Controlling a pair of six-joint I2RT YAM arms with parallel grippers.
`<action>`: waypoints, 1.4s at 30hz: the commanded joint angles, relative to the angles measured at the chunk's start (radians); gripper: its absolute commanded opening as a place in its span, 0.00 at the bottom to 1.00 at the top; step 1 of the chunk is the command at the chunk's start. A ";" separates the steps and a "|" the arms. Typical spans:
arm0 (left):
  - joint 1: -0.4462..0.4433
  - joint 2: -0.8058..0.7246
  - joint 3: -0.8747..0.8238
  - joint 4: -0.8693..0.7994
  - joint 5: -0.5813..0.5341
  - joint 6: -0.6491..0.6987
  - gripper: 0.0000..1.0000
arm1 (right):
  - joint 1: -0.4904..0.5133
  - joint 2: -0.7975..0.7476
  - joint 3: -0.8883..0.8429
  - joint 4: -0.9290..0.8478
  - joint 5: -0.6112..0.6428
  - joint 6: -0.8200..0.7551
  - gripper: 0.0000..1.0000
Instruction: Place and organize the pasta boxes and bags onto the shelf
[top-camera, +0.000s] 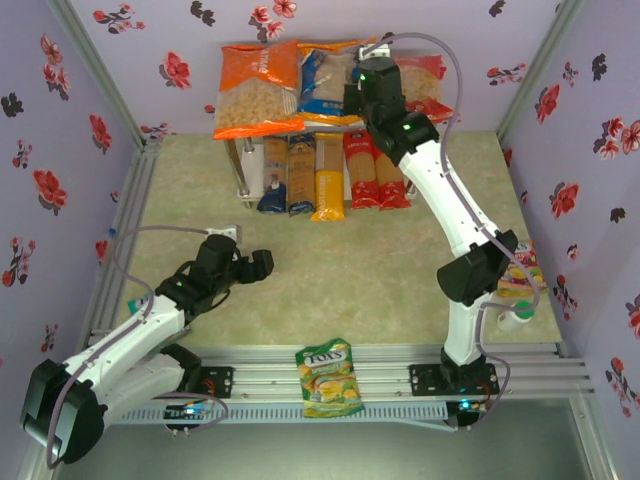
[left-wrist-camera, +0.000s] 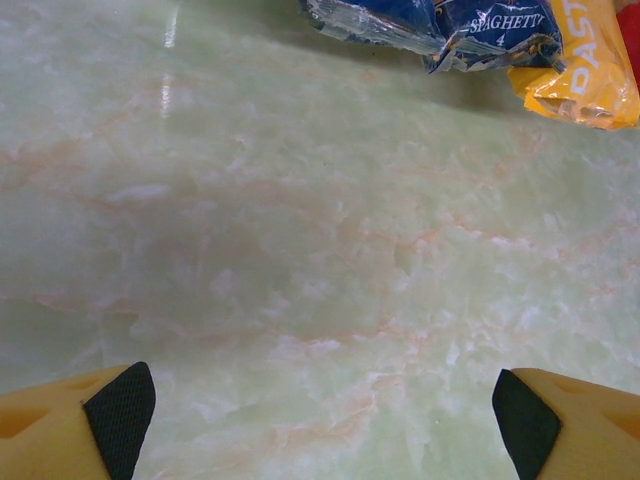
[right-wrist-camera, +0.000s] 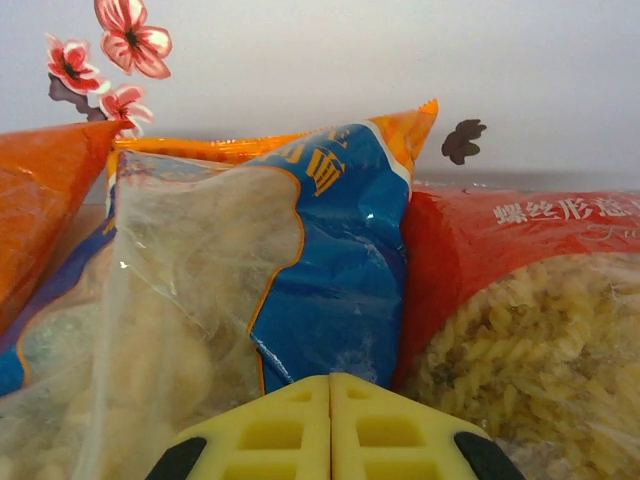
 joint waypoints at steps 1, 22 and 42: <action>0.008 -0.012 -0.002 -0.019 0.006 0.011 0.95 | -0.020 0.011 -0.044 -0.108 -0.009 0.010 0.10; 0.009 -0.016 -0.015 -0.018 0.005 0.005 0.97 | -0.027 -0.186 -0.202 0.343 -0.180 0.059 0.33; 0.011 -0.019 -0.012 -0.030 0.005 0.010 0.95 | -0.055 0.172 0.310 0.330 -0.298 0.015 0.00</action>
